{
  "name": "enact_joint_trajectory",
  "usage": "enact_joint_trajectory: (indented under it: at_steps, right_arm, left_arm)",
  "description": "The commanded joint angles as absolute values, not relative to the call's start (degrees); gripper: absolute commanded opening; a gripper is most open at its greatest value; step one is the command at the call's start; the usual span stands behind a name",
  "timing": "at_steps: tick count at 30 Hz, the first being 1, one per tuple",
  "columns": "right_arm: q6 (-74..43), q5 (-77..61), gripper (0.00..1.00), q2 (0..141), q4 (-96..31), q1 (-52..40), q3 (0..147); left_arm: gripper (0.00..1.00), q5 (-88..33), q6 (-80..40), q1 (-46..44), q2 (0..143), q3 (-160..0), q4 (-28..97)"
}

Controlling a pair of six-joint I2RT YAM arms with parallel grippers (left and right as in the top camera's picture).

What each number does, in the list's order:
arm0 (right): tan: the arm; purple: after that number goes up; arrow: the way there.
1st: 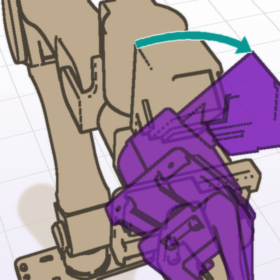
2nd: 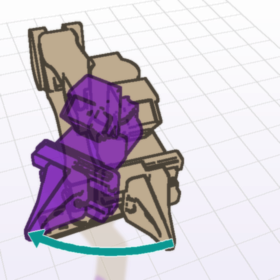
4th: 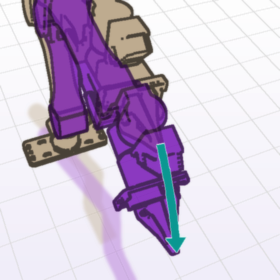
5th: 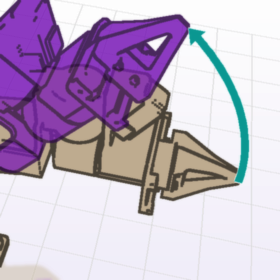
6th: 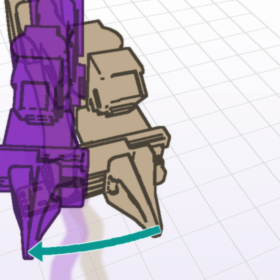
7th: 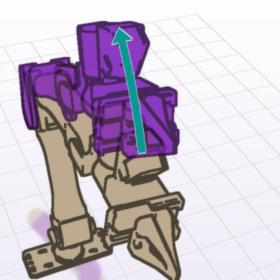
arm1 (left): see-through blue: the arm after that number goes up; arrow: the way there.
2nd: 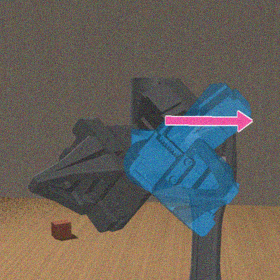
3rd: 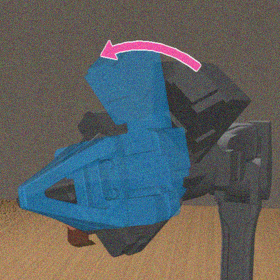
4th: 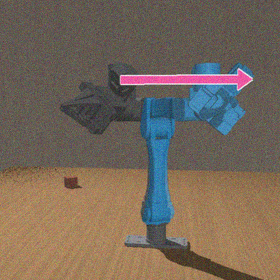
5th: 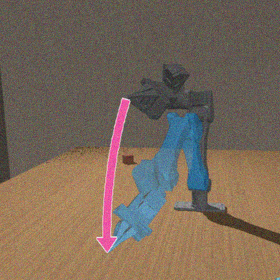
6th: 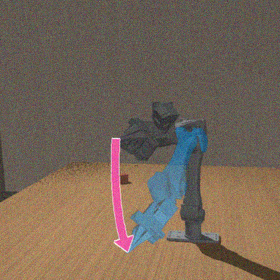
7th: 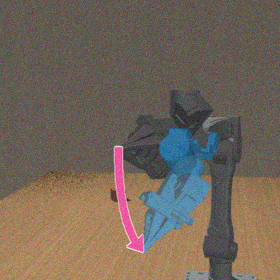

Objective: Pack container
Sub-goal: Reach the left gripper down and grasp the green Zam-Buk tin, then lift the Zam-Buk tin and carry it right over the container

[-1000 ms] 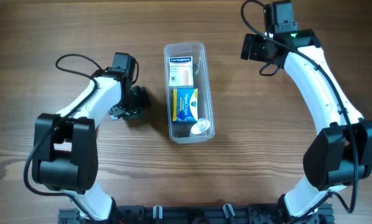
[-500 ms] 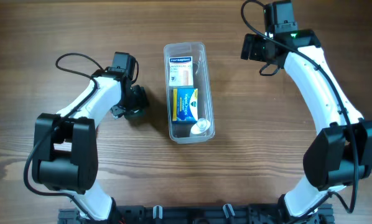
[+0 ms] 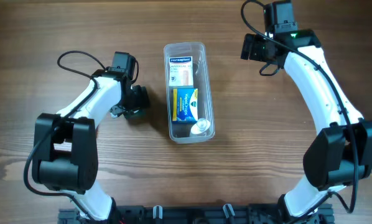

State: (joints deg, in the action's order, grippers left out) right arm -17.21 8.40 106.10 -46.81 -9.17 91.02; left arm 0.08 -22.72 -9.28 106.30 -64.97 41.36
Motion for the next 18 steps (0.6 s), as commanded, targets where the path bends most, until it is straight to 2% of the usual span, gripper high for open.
enact_joint_trajectory:
  at_steps: [1, 9, 18]
  right_arm:
    - [-16.6, 9.0, 1.0, 104.9, -46.9, -9.0, 91.8]
    - [-16.6, 9.0, 1.0, 104.9, -46.9, -9.0, 91.8]
    - [-16.6, 9.0, 1.0, 104.9, -46.9, -9.0, 91.8]
  left_arm:
    - [0.82, 0.0, -21.2, -9.2, 107.0, -64.5, 41.6]
    - [0.82, 0.0, -21.2, -9.2, 107.4, -64.5, 41.3]
    - [0.75, -0.7, -21.4, -9.2, 109.2, -64.5, 41.1]
